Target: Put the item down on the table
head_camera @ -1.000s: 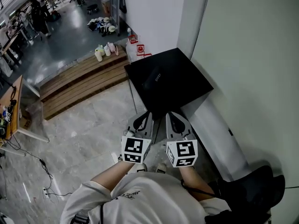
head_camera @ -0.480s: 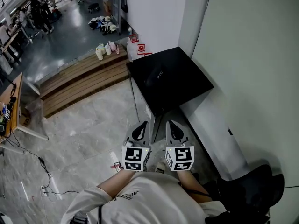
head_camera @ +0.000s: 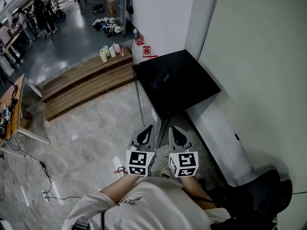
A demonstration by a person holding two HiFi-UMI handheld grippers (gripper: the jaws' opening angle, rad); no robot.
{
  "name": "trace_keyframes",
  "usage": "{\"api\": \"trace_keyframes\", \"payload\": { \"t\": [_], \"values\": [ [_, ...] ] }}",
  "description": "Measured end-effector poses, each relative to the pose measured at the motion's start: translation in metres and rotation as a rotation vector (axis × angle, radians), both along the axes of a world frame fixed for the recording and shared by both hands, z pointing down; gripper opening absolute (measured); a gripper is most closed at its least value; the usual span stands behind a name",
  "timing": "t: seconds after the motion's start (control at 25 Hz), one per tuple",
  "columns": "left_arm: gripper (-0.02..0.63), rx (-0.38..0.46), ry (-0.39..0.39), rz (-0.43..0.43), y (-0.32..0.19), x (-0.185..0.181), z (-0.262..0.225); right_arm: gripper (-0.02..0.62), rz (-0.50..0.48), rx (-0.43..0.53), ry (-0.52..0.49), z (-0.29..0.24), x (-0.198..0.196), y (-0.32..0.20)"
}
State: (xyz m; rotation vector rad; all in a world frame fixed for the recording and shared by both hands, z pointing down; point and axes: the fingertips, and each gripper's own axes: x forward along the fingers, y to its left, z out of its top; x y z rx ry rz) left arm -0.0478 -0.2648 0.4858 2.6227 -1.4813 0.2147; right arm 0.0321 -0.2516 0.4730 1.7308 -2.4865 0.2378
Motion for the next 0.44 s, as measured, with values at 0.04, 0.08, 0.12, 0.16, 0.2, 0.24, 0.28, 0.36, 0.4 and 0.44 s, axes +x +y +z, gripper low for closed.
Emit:
{"api": "trace_keyframes", "payload": {
  "t": [0.04, 0.08, 0.12, 0.16, 0.2, 0.24, 0.28, 0.36, 0.4, 0.44],
  "values": [
    [0.006, 0.0, 0.001, -0.001, -0.0005, -0.0004, 0.0004, 0.003, -0.002, 0.001, -0.001, 0.0003, -0.001, 0.0],
    [0.006, -0.001, 0.001, -0.003, -0.0007, -0.0011, 0.0007, 0.003, -0.005, 0.002, -0.001, 0.0008, -0.002, 0.0001],
    [0.006, 0.0, 0.001, -0.007, -0.0007, -0.002, 0.0007, 0.003, -0.006, 0.002, 0.0, 0.0014, -0.0029, 0.0005],
    [0.006, 0.002, 0.001, -0.01, -0.0008, -0.0028, 0.0001, 0.003, -0.008, 0.001, 0.0, 0.0022, -0.0037, 0.0007],
    [0.006, 0.005, 0.0, -0.01, -0.0009, -0.0032, -0.0005, 0.003, -0.008, 0.001, -0.001, 0.0029, -0.0044, 0.0007],
    [0.006, 0.009, -0.002, -0.007, -0.0008, -0.0031, -0.0008, 0.003, -0.009, 0.0, -0.002, 0.0033, -0.0051, 0.0005],
    [0.006, 0.012, -0.004, -0.003, -0.0008, -0.003, -0.0007, 0.003, -0.01, 0.0, -0.003, 0.0033, -0.0059, 0.0002],
    [0.006, 0.013, -0.008, -0.002, -0.001, -0.0037, 0.0002, 0.003, -0.012, -0.003, -0.004, 0.0034, -0.0072, -0.0001],
    [0.006, 0.012, -0.008, -0.003, -0.001, -0.0042, 0.0007, 0.003, -0.013, -0.004, -0.004, 0.0034, -0.0078, -0.0001],
    [0.006, 0.011, -0.009, -0.003, -0.001, -0.0046, 0.0011, 0.003, -0.014, -0.006, -0.004, 0.0035, -0.0084, -0.0001]
  ]
}}
